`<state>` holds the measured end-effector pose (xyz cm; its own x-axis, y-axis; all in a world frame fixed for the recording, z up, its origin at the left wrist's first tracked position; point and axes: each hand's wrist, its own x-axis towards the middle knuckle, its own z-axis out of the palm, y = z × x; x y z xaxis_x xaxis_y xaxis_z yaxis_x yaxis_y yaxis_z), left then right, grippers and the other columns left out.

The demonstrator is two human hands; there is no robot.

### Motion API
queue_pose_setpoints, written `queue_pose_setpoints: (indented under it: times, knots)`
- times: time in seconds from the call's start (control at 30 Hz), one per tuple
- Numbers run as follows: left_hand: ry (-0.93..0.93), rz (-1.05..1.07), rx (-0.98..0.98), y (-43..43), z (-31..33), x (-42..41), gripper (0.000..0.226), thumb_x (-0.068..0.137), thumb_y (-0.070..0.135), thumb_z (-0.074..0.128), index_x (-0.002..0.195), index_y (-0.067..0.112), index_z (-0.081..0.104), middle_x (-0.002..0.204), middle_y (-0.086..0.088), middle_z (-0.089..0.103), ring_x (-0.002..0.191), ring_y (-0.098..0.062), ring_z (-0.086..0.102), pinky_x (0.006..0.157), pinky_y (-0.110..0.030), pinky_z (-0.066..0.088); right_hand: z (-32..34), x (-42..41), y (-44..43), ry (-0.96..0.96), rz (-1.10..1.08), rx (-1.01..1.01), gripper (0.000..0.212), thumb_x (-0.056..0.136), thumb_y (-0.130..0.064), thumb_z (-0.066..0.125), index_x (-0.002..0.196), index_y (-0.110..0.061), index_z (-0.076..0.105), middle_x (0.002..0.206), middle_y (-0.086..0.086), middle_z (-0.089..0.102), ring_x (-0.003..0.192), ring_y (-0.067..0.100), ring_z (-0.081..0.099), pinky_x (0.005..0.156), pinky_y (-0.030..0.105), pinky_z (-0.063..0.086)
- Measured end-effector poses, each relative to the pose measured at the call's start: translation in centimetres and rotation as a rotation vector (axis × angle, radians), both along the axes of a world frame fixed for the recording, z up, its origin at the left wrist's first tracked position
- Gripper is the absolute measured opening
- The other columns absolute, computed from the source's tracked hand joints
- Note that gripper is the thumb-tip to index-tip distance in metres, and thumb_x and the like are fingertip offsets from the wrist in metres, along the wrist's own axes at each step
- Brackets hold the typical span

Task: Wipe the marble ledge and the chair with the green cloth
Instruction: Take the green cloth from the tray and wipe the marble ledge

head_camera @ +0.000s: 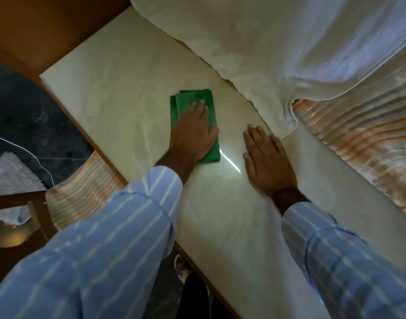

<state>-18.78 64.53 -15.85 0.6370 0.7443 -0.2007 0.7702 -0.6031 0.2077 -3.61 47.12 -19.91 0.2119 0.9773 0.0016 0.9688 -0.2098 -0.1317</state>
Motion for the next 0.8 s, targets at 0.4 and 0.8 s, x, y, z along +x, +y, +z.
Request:
queue_pose_setpoints:
  times: [0.4, 0.8]
  knots:
    - [-0.084, -0.034, 0.066, -0.7, -0.8, -1.7, 0.053, 0.100, 0.033, 0.043, 0.142, 0.003, 0.052, 0.152, -0.013, 0.048, 0.141, -0.028, 0.043, 0.116, -0.038, 0.034, -0.2, 0.2, 0.1, -0.011, 0.007, 0.002, 0.062, 0.110, -0.037, 0.027, 0.165, -0.010, 0.032, 0.174, 0.011, 0.031, 0.162, 0.026, 0.028, 0.132, 0.048, 0.023]
    - [0.004, 0.187, 0.112, -0.8, -2.7, -1.3, 0.071, 0.103, 0.048, 0.019, 0.157, 0.003, 0.016, 0.167, -0.014, 0.013, 0.153, -0.029, 0.013, 0.124, -0.047, 0.012, -0.7, 0.3, 0.0, 0.019, 0.003, 0.038, 0.061, 0.109, -0.036, 0.030, 0.165, -0.011, 0.033, 0.174, 0.009, 0.032, 0.162, 0.024, 0.029, 0.132, 0.047, 0.024]
